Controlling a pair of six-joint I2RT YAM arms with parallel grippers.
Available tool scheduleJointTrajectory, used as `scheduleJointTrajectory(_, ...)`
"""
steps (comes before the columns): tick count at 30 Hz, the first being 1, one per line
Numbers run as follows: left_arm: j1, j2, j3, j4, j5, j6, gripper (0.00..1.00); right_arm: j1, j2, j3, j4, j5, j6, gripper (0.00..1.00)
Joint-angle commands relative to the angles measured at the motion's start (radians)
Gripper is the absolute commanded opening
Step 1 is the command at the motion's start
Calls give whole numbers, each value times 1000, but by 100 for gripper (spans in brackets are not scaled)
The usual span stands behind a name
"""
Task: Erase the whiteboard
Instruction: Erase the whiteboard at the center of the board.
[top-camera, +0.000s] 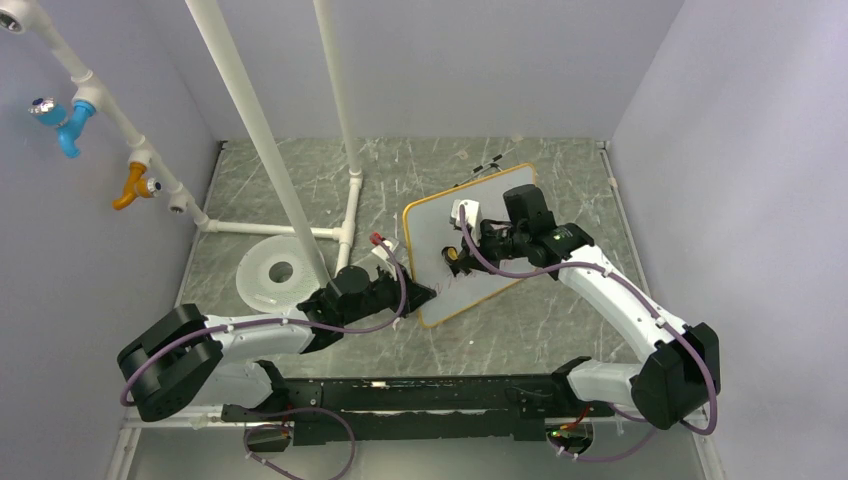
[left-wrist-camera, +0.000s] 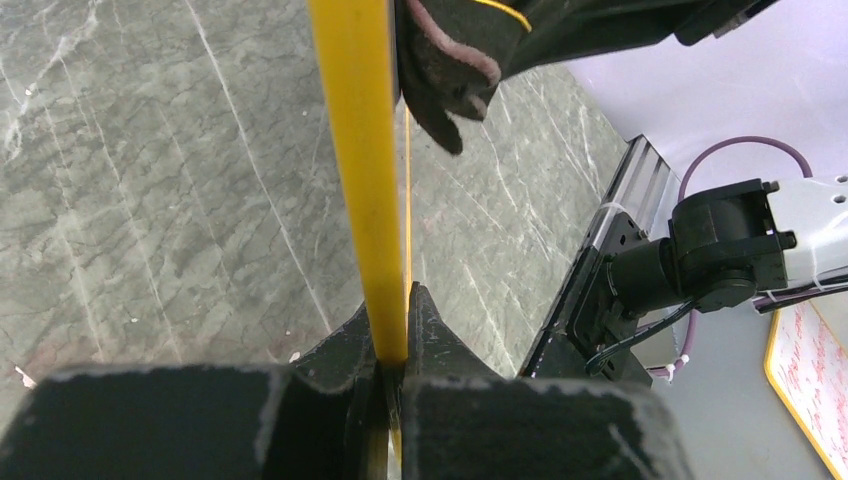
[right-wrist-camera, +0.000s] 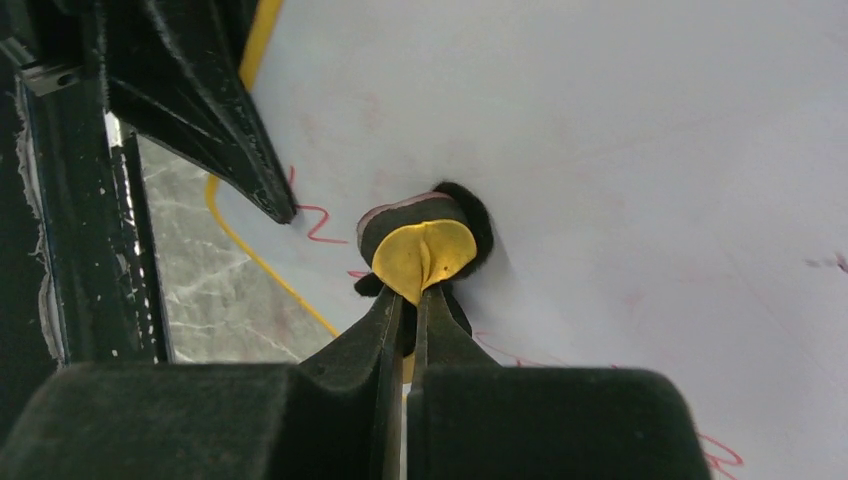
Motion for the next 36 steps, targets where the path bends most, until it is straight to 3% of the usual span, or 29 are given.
scheduleJointTrajectory(1,-21,-51,16,49,83,57,0,-77,-4,21,90,86,89,0)
scheduleJointTrajectory(7,-21,-45,15,62,87,59,0,-195,-50,-8,150,203,124,0)
scheduleJointTrajectory(10,-21,-43,19,65,91,57,0,-194,-35,-7,126,217,89,0)
scheduleJointTrajectory(18,-21,-64,14,47,74,64,0,-48,16,15,-61,39,-98,0)
scheduleJointTrajectory(23,-20,-71,9,44,70,69,0,-102,4,20,6,87,-10,0)
scheduleJointTrajectory(28,-20,-69,9,49,74,70,0,-184,-26,10,5,147,-29,0)
scheduleJointTrajectory(36,-17,-73,4,51,72,68,0,-110,15,4,-95,139,-132,0)
